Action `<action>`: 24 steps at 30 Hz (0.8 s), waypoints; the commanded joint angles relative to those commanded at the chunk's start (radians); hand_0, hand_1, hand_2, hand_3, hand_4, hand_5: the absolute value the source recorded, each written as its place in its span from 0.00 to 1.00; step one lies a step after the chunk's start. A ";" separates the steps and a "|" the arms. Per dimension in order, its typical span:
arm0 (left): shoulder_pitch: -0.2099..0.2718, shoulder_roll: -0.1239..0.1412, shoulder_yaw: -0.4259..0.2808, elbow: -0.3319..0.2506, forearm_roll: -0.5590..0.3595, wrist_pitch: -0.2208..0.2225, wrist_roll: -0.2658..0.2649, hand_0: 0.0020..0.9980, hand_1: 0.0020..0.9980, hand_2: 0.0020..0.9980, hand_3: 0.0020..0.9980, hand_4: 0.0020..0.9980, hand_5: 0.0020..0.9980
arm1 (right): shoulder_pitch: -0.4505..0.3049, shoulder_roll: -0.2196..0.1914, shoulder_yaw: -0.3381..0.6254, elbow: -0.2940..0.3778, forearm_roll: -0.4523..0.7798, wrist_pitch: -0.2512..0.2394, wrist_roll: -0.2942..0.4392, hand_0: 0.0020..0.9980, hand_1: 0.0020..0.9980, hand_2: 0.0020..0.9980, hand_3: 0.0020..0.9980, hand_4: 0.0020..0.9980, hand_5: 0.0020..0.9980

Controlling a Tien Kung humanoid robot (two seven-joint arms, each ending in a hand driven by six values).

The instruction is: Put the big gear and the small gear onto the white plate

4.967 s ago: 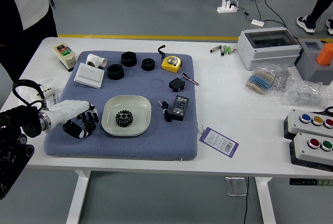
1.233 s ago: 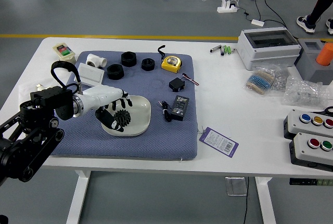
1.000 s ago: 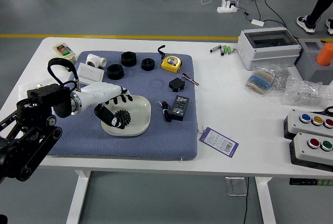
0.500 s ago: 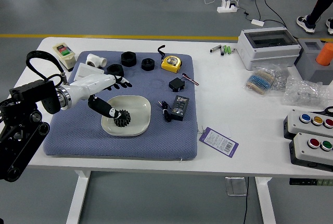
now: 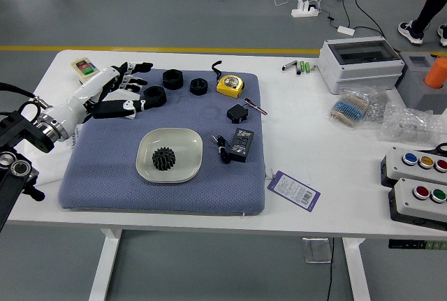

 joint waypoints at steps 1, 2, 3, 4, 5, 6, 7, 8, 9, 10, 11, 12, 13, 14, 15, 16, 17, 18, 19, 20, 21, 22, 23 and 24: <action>0.007 -0.005 -0.002 0.001 -0.039 0.024 -0.002 0.71 0.77 0.86 0.89 1.00 0.72 | 0.000 0.000 0.000 0.000 0.000 0.000 0.000 0.66 0.68 0.74 0.57 0.80 0.68; 0.018 -0.013 -0.009 0.000 -0.085 0.046 -0.001 0.71 0.77 0.86 0.89 1.00 0.72 | -0.001 0.001 -0.002 0.000 0.000 0.000 0.000 0.66 0.68 0.74 0.57 0.80 0.68; 0.022 -0.016 -0.011 0.000 -0.124 0.057 0.000 0.71 0.77 0.86 0.89 1.00 0.72 | -0.002 0.001 -0.003 0.000 0.000 0.000 0.000 0.66 0.68 0.74 0.57 0.80 0.68; 0.030 -0.022 -0.019 -0.002 -0.169 0.064 0.008 0.71 0.77 0.86 0.89 1.00 0.72 | -0.002 0.002 -0.004 0.000 0.000 0.000 -0.001 0.66 0.68 0.74 0.57 0.80 0.68; 0.037 -0.026 -0.025 -0.003 -0.206 0.067 0.015 0.73 0.78 0.86 0.86 1.00 0.83 | -0.002 0.002 -0.005 0.000 -0.001 0.000 -0.001 0.66 0.68 0.74 0.57 0.80 0.68; 0.044 -0.030 -0.032 -0.003 -0.251 0.068 0.026 0.73 0.78 0.86 0.86 1.00 0.83 | -0.002 0.002 -0.005 0.000 -0.001 0.000 -0.001 0.66 0.68 0.74 0.57 0.80 0.68; 0.045 -0.031 -0.033 -0.003 -0.286 0.069 0.028 0.73 0.78 0.86 0.86 1.00 0.83 | -0.002 0.002 -0.005 0.000 -0.001 0.000 -0.001 0.66 0.68 0.74 0.57 0.80 0.68; 0.058 -0.033 -0.044 -0.002 -0.331 0.071 0.046 0.73 0.78 0.86 0.86 1.00 0.83 | -0.002 0.002 -0.004 0.001 -0.003 0.001 -0.002 0.66 0.68 0.74 0.57 0.80 0.68; 0.064 -0.034 -0.049 -0.001 -0.368 0.072 0.053 0.73 0.78 0.86 0.86 1.00 0.83 | -0.002 0.002 -0.004 0.001 -0.004 0.001 -0.002 0.66 0.68 0.74 0.57 0.80 0.68; 0.072 -0.036 -0.057 -0.001 -0.406 0.074 0.061 0.73 0.78 0.86 0.86 1.00 0.83 | -0.002 0.002 -0.002 0.001 -0.003 0.002 -0.002 0.66 0.68 0.74 0.57 0.80 0.68; 0.078 -0.038 -0.062 -0.001 -0.436 0.075 0.066 0.76 0.79 0.88 0.85 1.00 0.87 | -0.002 0.002 -0.001 0.001 -0.003 0.002 -0.001 0.66 0.68 0.74 0.57 0.80 0.68; 0.088 -0.042 -0.073 -0.001 -0.470 0.077 0.073 0.76 0.79 0.88 0.85 1.00 0.87 | -0.002 0.002 0.001 0.001 -0.004 0.003 -0.001 0.66 0.68 0.74 0.57 0.80 0.68; 0.093 -0.043 -0.079 -0.001 -0.491 0.078 0.077 0.76 0.79 0.88 0.85 1.00 0.87 | -0.001 0.003 0.002 0.001 -0.004 0.003 -0.001 0.66 0.68 0.74 0.57 0.80 0.68; 0.100 -0.048 -0.088 -0.001 -0.509 0.077 0.082 0.76 0.79 0.88 0.85 1.00 0.87 | -0.001 0.003 0.003 0.001 -0.005 0.003 -0.001 0.66 0.68 0.74 0.57 0.80 0.68; 0.106 -0.051 -0.096 -0.001 -0.523 0.077 0.086 0.76 0.79 0.88 0.85 1.00 0.87 | 0.000 0.003 0.004 0.001 -0.005 0.003 -0.001 0.66 0.68 0.74 0.57 0.80 0.68; 0.116 -0.057 -0.109 -0.001 -0.539 0.075 0.093 0.76 0.79 0.88 0.85 1.00 0.87 | 0.000 0.003 0.004 0.001 -0.006 0.004 -0.002 0.66 0.68 0.74 0.57 0.80 0.68; 0.119 -0.059 -0.113 -0.001 -0.544 0.075 0.095 0.78 0.80 0.89 0.86 0.98 0.91 | 0.000 0.003 0.004 0.001 -0.006 0.004 -0.002 0.66 0.68 0.74 0.57 0.80 0.68; 0.129 -0.063 -0.123 -0.003 -0.550 0.069 0.100 0.78 0.80 0.89 0.86 0.98 0.91 | 0.001 0.003 0.005 0.001 -0.009 0.004 -0.002 0.66 0.68 0.74 0.57 0.80 0.68; 0.132 -0.064 -0.126 -0.003 -0.551 0.068 0.101 0.78 0.80 0.89 0.86 0.98 0.91 | 0.001 0.003 0.006 0.001 -0.009 0.004 -0.002 0.66 0.68 0.74 0.57 0.80 0.68; 0.140 -0.066 -0.136 -0.005 -0.554 0.060 0.106 0.78 0.80 0.89 0.86 0.98 0.91 | 0.001 0.003 0.006 0.000 -0.010 0.005 -0.003 0.66 0.68 0.74 0.57 0.80 0.68; 0.142 -0.066 -0.138 -0.005 -0.555 0.058 0.107 0.78 0.80 0.89 0.86 0.98 0.91 | 0.002 0.003 0.006 0.000 -0.010 0.005 -0.003 0.66 0.68 0.74 0.57 0.80 0.68; 0.151 -0.068 -0.149 -0.009 -0.559 0.053 0.110 0.78 0.80 0.89 0.86 0.98 0.91 | 0.002 0.004 0.006 0.000 -0.011 0.005 -0.003 0.66 0.68 0.74 0.57 0.80 0.68; 0.156 -0.069 -0.155 -0.011 -0.561 0.050 0.111 0.79 0.80 0.90 0.86 0.98 0.92 | 0.002 0.004 0.007 0.000 -0.011 0.006 -0.003 0.66 0.68 0.74 0.57 0.80 0.68; 0.162 -0.070 -0.164 -0.014 -0.565 0.048 0.112 0.79 0.80 0.90 0.86 0.98 0.92 | 0.003 0.004 0.008 0.000 -0.012 0.006 -0.004 0.66 0.68 0.74 0.57 0.80 0.68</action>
